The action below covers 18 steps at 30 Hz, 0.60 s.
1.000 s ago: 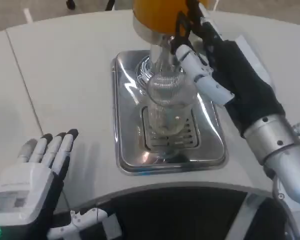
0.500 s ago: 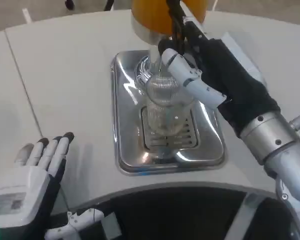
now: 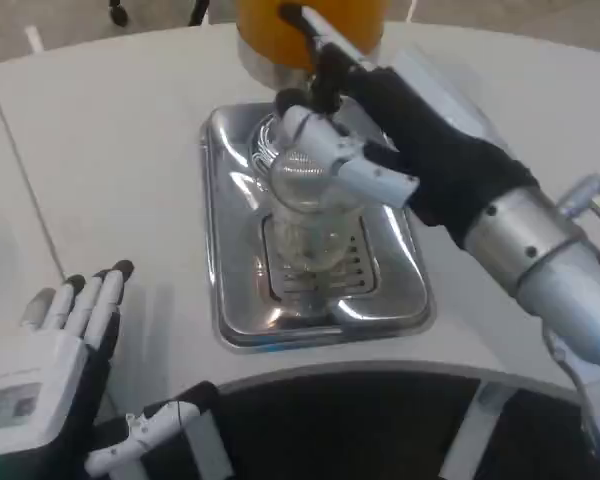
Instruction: Grasp the cup under the faucet to collect the drink, then remove the cup.
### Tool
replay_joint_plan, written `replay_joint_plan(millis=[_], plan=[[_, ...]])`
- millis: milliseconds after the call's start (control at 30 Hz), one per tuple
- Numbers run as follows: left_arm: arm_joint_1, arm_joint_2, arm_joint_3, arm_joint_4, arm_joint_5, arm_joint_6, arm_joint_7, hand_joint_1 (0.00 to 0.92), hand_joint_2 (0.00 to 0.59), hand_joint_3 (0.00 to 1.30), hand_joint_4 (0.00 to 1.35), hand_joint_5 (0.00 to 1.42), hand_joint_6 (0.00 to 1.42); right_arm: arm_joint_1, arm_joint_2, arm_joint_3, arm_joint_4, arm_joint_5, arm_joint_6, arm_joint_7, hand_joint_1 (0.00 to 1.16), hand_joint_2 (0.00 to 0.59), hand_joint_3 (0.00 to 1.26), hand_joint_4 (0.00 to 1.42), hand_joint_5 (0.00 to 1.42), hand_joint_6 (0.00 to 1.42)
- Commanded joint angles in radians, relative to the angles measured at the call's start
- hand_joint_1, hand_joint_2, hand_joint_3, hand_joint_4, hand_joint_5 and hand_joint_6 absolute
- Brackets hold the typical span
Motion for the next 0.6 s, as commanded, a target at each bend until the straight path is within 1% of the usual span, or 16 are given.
replay_joint_plan(millis=[33, 133, 233, 267, 433, 533, 600], plan=[[-0.01, -0.017, 0.002, 0.013, 0.004, 0.014, 0.019, 0.0, 0.129, 0.0, 0.0, 0.0, 0.0, -0.037, -0.043, 0.086, 0.029, -0.065, 0.004, 0.081, 0.17, 0.545, 0.06, 0.0, 0.03, 0.08], [-0.025, -0.029, -0.002, 0.013, 0.006, 0.026, 0.018, 0.0, 0.12, 0.0, 0.0, 0.0, 0.0, -0.065, -0.061, 0.109, 0.024, -0.119, 0.026, 0.111, 0.16, 0.544, 0.07, 0.0, 0.04, 0.08], [-0.047, -0.043, -0.013, 0.011, 0.029, 0.05, 0.022, 0.0, 0.117, 0.0, 0.0, 0.0, 0.0, -0.066, -0.063, 0.109, 0.014, -0.15, 0.026, 0.119, 0.15, 0.544, 0.07, 0.0, 0.05, 0.09], [-0.055, -0.047, -0.017, 0.011, 0.033, 0.057, 0.023, 0.0, 0.11, 0.0, 0.0, 0.0, 0.0, -0.075, -0.064, 0.109, 0.016, -0.151, 0.026, 0.133, 0.15, 0.544, 0.07, 0.0, 0.05, 0.09], [-0.096, -0.061, -0.033, 0.022, 0.026, 0.074, 0.016, 0.0, 0.089, 0.0, 0.0, 0.0, 0.0, -0.106, -0.065, 0.117, 0.031, -0.192, 0.02, 0.164, 0.14, 0.547, 0.07, 0.0, 0.05, 0.09], [-0.136, -0.076, -0.044, 0.037, 0.017, 0.087, 0.013, 0.078, 0.081, 0.0, 0.0, 0.0, 0.0, -0.115, -0.061, 0.114, 0.041, -0.192, 0.018, 0.187, 0.14, 0.552, 0.08, 0.0, 0.05, 0.09], [-0.165, -0.086, -0.051, 0.05, 0.005, 0.092, 0.014, 0.126, 0.077, 0.0, 0.0, 0.0, 0.0, -0.118, -0.066, 0.123, 0.043, -0.209, 0.008, 0.194, 0.14, 0.554, 0.08, 0.0, 0.05, 0.1]])
